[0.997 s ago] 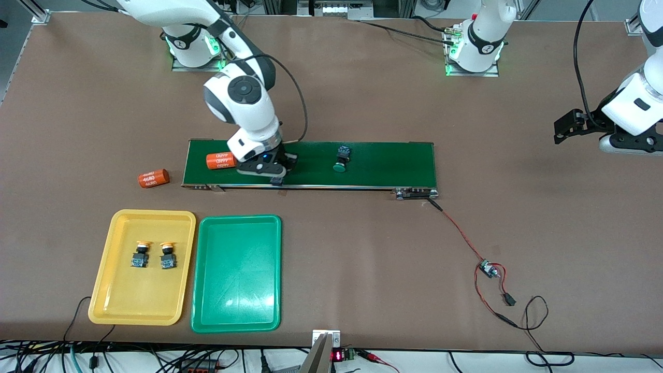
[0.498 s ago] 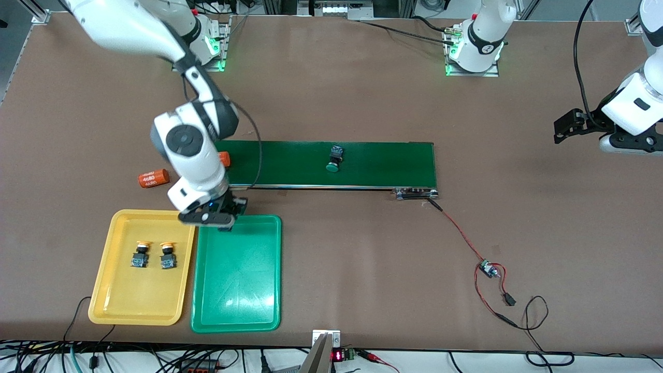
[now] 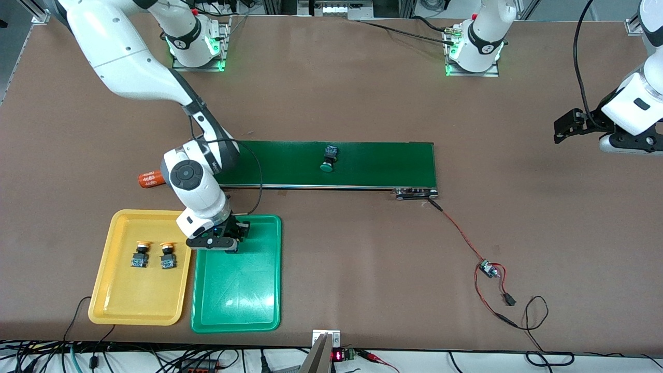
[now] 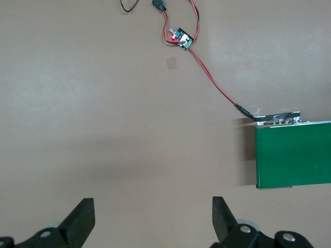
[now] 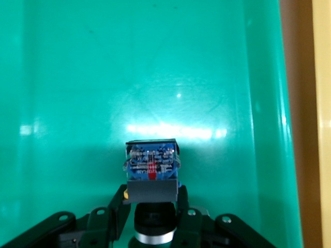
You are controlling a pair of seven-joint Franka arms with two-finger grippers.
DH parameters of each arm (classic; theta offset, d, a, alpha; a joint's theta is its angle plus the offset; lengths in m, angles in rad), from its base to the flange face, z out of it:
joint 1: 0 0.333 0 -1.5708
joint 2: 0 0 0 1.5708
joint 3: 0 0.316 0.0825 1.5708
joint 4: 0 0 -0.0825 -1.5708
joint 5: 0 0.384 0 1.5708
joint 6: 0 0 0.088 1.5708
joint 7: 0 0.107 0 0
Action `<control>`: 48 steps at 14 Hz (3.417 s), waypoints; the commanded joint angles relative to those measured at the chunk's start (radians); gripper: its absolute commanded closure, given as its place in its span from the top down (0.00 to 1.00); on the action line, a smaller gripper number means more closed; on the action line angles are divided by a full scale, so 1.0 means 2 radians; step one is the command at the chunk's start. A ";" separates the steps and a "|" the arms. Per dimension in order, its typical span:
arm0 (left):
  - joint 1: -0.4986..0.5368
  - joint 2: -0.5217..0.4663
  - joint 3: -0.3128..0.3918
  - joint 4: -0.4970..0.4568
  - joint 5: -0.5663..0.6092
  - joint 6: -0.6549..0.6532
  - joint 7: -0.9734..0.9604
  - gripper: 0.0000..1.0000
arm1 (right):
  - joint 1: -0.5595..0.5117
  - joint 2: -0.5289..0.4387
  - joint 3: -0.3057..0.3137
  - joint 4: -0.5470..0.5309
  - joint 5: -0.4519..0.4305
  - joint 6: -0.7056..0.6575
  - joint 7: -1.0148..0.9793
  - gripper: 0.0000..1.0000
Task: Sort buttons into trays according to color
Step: 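Carry the green-cap button over the green tray with the right gripper, then lower the button into the green tray and open the right gripper, then return the right gripper to the belt and grasp another green-cap button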
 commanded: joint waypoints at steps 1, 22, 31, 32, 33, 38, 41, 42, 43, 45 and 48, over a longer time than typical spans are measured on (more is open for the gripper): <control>-0.005 0.002 0.005 0.009 -0.005 -0.010 0.010 1.00 | -0.001 0.006 -0.008 0.012 -0.010 0.002 -0.010 0.30; -0.005 0.002 0.006 0.009 -0.005 -0.012 0.010 1.00 | 0.003 -0.214 0.166 -0.174 0.087 -0.166 0.185 1.00; -0.005 0.002 0.006 0.009 -0.005 -0.012 0.010 1.00 | 0.017 -0.186 0.166 -0.179 0.088 -0.118 0.277 1.00; -0.005 0.002 0.005 0.009 -0.005 -0.012 0.010 1.00 | 0.017 -0.182 0.166 -0.179 0.088 -0.115 0.283 1.00; -0.005 0.002 0.006 0.009 -0.005 -0.012 0.010 1.00 | 0.017 -0.179 0.166 -0.179 0.091 -0.113 0.286 1.00; -0.005 0.002 0.006 0.009 -0.005 -0.012 0.010 1.00 | 0.019 -0.166 0.166 -0.180 0.095 -0.110 0.289 1.00; -0.005 0.002 0.006 0.009 -0.005 -0.012 0.010 1.00 | 0.022 -0.161 0.166 -0.192 0.094 -0.098 0.285 0.97; -0.005 0.002 0.006 0.009 -0.005 -0.012 0.010 1.00 | 0.022 -0.159 0.165 -0.195 0.094 -0.094 0.281 0.91; -0.005 0.002 0.006 0.009 -0.005 -0.012 0.010 1.00 | 0.022 -0.156 0.165 -0.199 0.091 -0.094 0.280 0.84; -0.005 0.002 0.006 0.009 -0.005 -0.012 0.010 1.00 | 0.022 -0.155 0.165 -0.204 0.089 -0.093 0.273 0.69; -0.004 0.003 0.006 0.009 -0.005 -0.012 0.010 1.00 | 0.019 -0.154 0.163 -0.205 0.089 -0.093 0.260 0.30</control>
